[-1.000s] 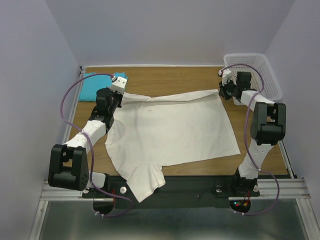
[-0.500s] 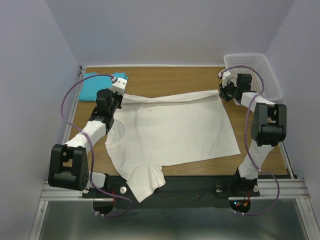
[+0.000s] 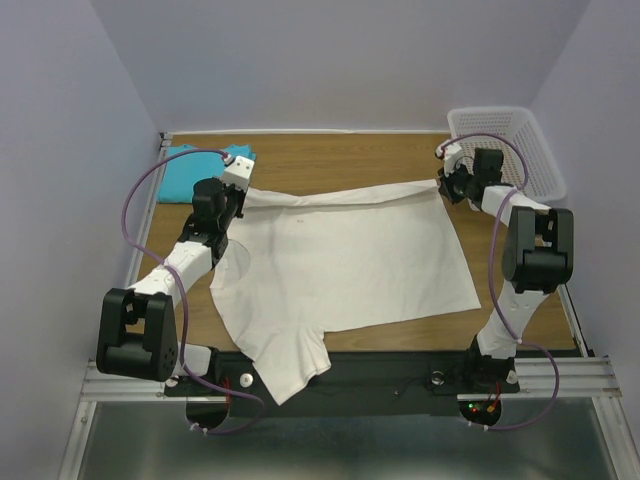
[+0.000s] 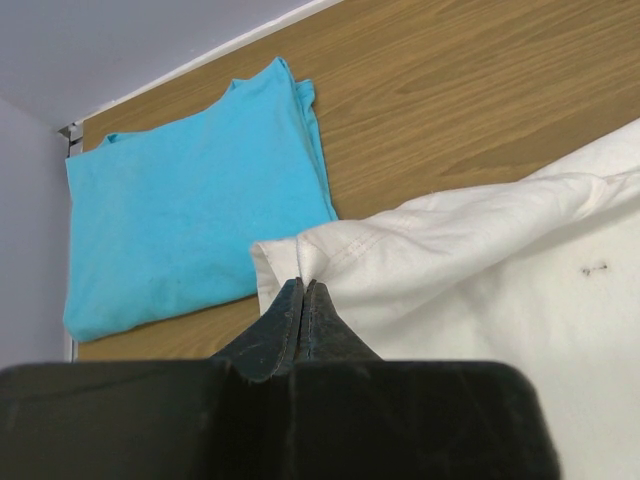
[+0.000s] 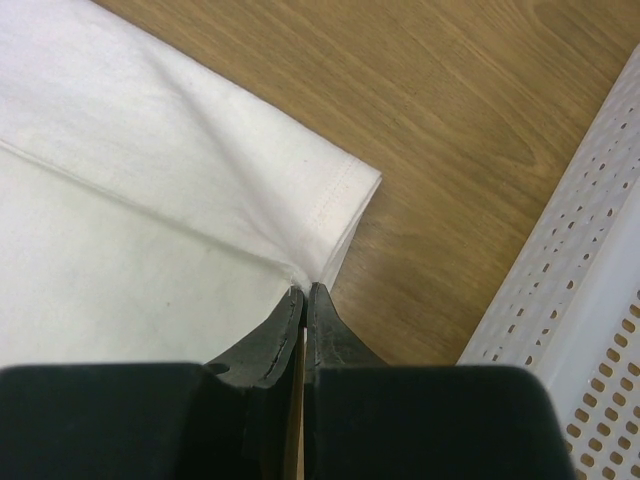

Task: Fold and stack the t-shirts
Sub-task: Fold the tshirt

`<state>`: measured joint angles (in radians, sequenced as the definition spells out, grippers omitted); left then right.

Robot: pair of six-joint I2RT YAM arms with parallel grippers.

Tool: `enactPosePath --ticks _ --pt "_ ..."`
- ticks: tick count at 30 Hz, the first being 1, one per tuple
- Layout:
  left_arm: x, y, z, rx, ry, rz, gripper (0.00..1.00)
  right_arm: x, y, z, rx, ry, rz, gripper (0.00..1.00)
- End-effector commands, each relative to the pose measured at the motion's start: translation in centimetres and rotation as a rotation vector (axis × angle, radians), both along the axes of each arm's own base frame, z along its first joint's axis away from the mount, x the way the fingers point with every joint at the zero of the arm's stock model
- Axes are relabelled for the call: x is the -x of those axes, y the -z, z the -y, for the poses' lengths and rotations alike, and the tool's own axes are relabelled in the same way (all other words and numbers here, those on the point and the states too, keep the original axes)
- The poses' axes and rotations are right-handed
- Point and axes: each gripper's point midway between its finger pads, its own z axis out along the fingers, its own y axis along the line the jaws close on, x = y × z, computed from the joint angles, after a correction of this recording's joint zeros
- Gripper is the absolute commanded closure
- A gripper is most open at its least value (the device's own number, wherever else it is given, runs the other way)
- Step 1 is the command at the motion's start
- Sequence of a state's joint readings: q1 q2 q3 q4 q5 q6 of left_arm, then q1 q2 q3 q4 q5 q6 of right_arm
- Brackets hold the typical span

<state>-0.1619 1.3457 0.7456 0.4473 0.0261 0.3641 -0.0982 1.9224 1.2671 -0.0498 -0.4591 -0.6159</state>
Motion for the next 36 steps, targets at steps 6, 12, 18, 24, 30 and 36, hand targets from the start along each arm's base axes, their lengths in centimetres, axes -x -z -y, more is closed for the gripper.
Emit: enactPosePath --ticks 6,12,18,24,30,36 --pt "0.1 -1.2 0.6 0.021 0.025 0.046 1.0 0.6 -0.9 0.7 0.017 0.011 0.03 0.93" --pt "0.3 -1.1 0.8 0.024 0.032 0.042 1.0 0.6 -1.1 0.6 0.016 0.007 0.033 0.82" --pt "0.3 -1.1 1.0 0.03 0.042 0.041 1.0 0.7 -1.5 0.5 0.017 0.003 0.04 0.57" --pt "0.4 -1.2 1.2 0.031 0.051 0.042 1.0 0.8 -2.3 0.3 0.003 -0.004 0.054 0.51" --pt "0.5 -1.4 1.4 0.038 0.061 0.047 1.0 1.1 -4.8 -1.1 -0.082 -0.03 0.079 0.46" --pt "0.9 -1.3 1.7 0.042 0.075 0.045 1.0 1.6 -6.0 -2.6 -0.172 -0.059 0.053 0.44"
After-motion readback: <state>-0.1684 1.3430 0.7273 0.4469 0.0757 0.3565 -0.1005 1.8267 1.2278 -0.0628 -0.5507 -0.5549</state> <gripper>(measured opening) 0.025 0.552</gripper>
